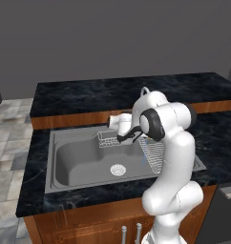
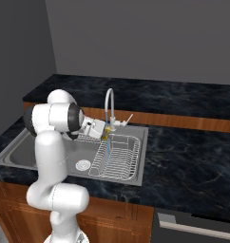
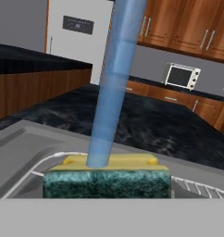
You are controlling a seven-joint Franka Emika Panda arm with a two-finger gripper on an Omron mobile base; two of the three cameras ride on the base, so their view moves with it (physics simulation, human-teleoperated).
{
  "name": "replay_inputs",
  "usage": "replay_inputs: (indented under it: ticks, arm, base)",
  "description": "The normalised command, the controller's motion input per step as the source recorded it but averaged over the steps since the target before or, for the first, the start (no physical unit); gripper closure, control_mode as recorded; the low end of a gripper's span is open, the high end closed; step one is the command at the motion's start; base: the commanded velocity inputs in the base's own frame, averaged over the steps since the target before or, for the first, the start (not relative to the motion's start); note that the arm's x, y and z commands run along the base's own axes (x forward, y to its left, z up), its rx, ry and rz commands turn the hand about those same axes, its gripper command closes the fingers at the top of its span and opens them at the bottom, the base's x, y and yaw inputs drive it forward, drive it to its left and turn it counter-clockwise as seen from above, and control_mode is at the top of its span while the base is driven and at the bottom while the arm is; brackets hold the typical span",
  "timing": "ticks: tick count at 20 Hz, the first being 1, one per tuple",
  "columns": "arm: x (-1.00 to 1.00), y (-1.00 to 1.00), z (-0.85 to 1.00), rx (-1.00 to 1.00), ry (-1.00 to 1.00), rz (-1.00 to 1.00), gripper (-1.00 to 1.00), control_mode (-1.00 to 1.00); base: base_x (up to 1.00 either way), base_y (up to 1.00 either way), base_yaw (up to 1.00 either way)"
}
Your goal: Soak the sponge with water for a few seconds and then drop it inside the sink.
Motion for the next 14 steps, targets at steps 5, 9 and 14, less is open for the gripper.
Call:
replay_inputs:
  ticks: [5, 9, 14]
  arm:
    - [0.00, 0.00, 0.00, 0.00, 0.00, 0.00, 1.00, -1.00]
    - [-0.02, 0.04, 0.00, 0.00, 0.00, 0.00, 1.00, -1.00]
    - [0.00, 0.66, 0.00, 0.00, -0.04, 0.00, 1.00, -1.00]
  base:
    - [0.00, 0.00, 0.00]
    - [0.00, 0.00, 0.00]
    - [0.00, 0.00, 0.00]
